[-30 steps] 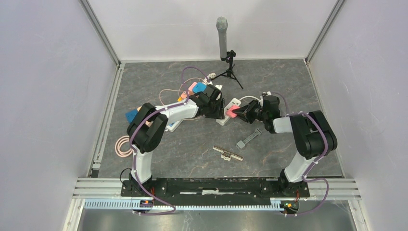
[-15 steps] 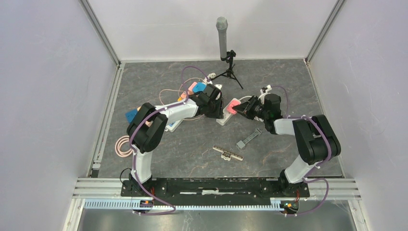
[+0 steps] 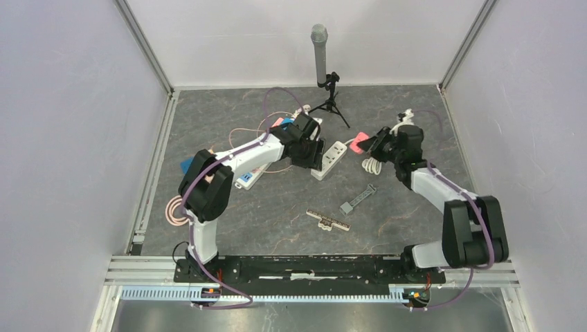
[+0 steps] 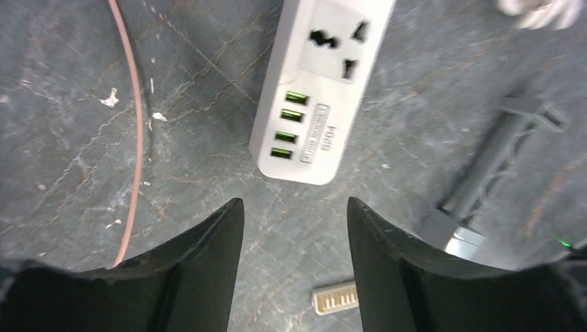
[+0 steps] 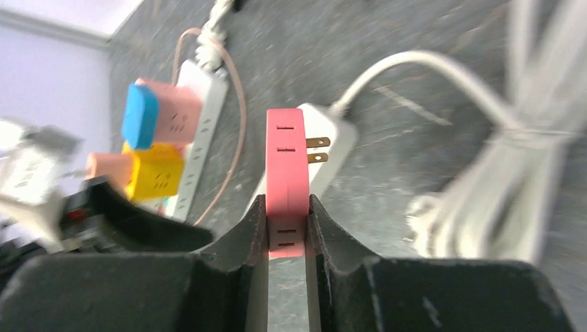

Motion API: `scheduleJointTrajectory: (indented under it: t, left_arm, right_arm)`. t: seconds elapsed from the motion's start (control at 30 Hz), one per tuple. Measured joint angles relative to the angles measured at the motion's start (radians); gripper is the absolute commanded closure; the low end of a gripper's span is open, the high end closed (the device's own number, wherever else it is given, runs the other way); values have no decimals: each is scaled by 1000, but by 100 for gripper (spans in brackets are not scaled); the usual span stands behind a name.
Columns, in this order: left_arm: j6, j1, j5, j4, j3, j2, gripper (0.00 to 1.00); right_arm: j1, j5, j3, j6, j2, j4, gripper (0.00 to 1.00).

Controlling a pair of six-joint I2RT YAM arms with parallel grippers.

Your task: Pull the plug off the socket

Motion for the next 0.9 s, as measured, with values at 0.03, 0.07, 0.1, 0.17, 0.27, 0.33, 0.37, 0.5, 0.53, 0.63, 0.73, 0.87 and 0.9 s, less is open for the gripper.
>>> scheduleJointTrajectory:
  t: [0.03, 0.07, 0.1, 0.17, 0.27, 0.33, 0.37, 0.5, 0.53, 0.63, 0.73, 0.87, 0.9]
  left_arm:
    - [4, 0, 2, -15, 14, -16, 32]
    - [6, 0, 3, -24, 24, -35, 31]
    - [8, 0, 3, -30, 29, -68, 29]
    - [9, 0, -1, -37, 31, -132, 27]
    - [10, 0, -23, -50, 25, -245, 22]
    - [11, 0, -66, -48, -4, -333, 17]
    - [11, 0, -92, -50, -24, -377, 14]
    - [16, 0, -217, -62, -107, -531, 2]
    - [16, 0, -251, -64, -128, -564, 0]
    - [16, 0, -330, -75, -183, -650, 0]
    - [17, 0, -390, -82, -232, -722, 0]
    - [16, 0, -442, -86, -281, -784, 0]
    - [16, 0, -455, -92, -289, -794, 0]
  right_arm:
    - [-14, 37, 0, -23, -30, -37, 100]
    - [-31, 67, -2, -43, -61, -74, 100]
    - [-50, 103, -4, -61, -91, -109, 100]
    - [-95, 167, -23, -90, -148, -161, 100]
    - [-184, 226, -80, -107, -217, -232, 100]
    - [-243, 234, -133, -105, -241, -251, 100]
    - [-278, 230, -173, -98, -251, -258, 100]
    - [-365, 152, -291, -55, -256, -237, 100]
    - [-378, 125, -304, -46, -259, -216, 97]
    - [-412, 55, -339, -24, -256, -154, 84]
    - [-434, 21, -362, -8, -256, -114, 68]
    - [-448, 5, -369, -2, -254, -113, 49]
    - [-451, 4, -369, -3, -250, -114, 43]
